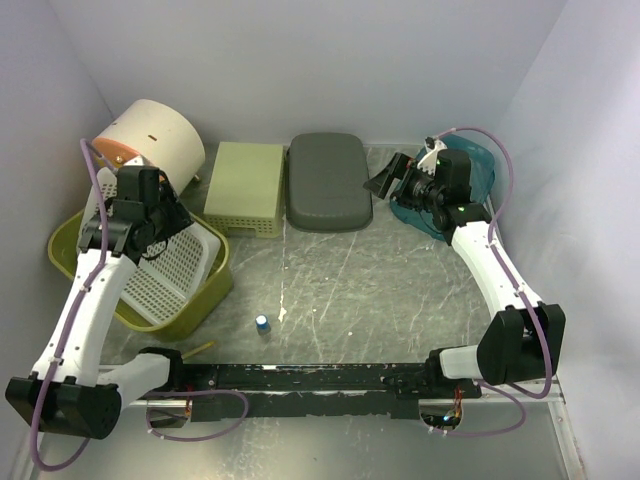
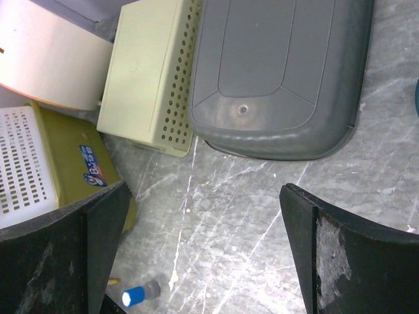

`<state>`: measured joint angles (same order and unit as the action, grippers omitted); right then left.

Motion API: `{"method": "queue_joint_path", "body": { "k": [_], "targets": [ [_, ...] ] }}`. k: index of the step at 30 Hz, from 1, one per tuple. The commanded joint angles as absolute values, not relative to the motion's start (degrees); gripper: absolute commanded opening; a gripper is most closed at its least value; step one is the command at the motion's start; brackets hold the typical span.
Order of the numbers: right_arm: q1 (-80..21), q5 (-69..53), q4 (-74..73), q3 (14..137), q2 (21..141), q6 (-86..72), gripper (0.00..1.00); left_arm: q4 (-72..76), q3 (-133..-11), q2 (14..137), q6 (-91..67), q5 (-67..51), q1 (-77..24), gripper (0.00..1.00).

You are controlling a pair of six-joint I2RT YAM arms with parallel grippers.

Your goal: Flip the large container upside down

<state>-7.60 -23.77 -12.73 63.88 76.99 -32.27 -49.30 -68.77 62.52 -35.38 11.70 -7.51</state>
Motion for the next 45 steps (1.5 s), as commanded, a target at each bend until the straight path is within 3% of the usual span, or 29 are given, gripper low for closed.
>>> {"method": "queue_joint_path", "body": {
  "k": [1,5,11,20,29,32,37,42,45],
  "targets": [
    [-7.83,-23.88,-13.27,63.95,77.75,-31.35,1.00,-46.84,-68.56,60.42,-36.16,9.47,-6.59,0.57],
    [-7.90,-24.08,-13.02,64.48,78.26,-31.46,1.00,-48.74,-71.06,59.40,-35.84,10.33,-6.59,0.41],
    [-7.90,-24.25,-12.92,65.17,79.21,-31.64,1.00,-52.78,-79.26,57.86,-33.41,10.75,-6.59,0.08],
    [-7.83,-24.04,-14.83,67.70,78.46,-31.33,1.00,-57.86,-97.26,58.60,-27.28,4.73,-6.59,0.07],
    [-7.79,-17.02,-22.86,76.76,73.45,-29.48,1.00,-56.92,-116.23,65.35,-26.37,-16.96,-6.59,0.07],
    [-7.74,-9.96,-26.52,80.35,71.07,-29.42,1.00,-49.18,-112.05,65.24,-30.47,-27.72,-6.59,0.07],
    [-7.73,11.55,-33.46,84.17,66.54,-32.08,1.00,-22.92,-92.93,61.25,-44.67,-46.04,-6.66,0.07],
    [-7.68,27.88,-37.03,85.37,62.51,-33.62,1.00,-11.40,-83.28,59.93,-50.85,-48.68,-10.79,0.07],
    [-7.73,32.66,-37.34,85.78,60.97,-33.39,1.00,-7.12,-79.24,61.04,-51.78,-45.00,-20.35,0.07]
  ]
}}
